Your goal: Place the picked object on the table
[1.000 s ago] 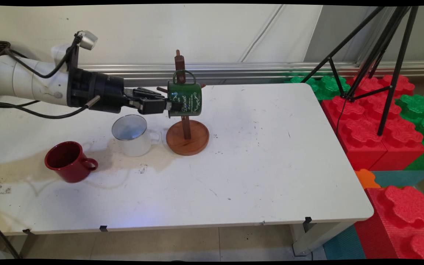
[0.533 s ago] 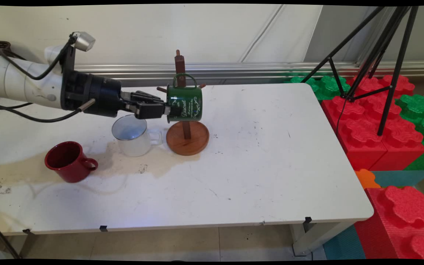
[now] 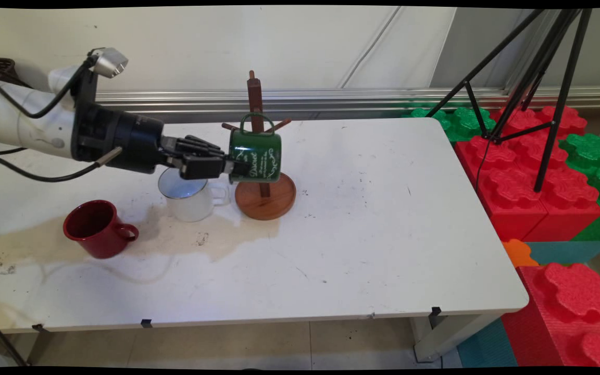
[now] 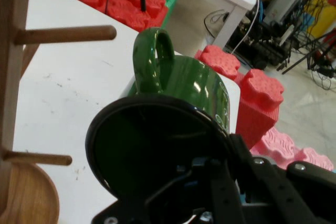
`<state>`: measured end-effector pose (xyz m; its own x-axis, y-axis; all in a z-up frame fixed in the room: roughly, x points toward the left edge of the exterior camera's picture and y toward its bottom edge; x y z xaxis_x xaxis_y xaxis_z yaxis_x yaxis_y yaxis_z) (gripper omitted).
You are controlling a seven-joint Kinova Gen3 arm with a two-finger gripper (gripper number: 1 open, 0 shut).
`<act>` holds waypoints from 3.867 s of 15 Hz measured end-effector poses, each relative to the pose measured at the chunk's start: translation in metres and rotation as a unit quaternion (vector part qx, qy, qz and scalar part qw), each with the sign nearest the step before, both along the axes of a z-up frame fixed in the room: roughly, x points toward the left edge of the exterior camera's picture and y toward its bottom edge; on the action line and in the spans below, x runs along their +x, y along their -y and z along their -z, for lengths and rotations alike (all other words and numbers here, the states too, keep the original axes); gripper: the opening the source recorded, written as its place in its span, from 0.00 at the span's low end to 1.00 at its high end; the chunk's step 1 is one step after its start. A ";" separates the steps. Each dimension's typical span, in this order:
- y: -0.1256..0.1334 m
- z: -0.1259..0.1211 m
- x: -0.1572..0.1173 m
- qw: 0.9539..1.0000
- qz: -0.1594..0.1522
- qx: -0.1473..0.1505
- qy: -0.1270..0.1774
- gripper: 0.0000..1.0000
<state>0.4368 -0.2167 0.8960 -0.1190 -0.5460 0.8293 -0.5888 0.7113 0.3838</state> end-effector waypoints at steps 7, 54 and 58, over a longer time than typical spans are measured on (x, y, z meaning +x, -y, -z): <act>-0.017 -0.006 0.016 0.999 0.026 0.007 0.043 0.00; 0.010 0.028 0.194 0.888 0.032 0.018 0.458 0.00; 0.015 0.040 0.200 0.885 0.033 0.026 0.465 0.00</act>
<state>0.6367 -0.2320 0.8557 -0.7692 -0.5465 0.3312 -0.6249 0.7516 -0.2112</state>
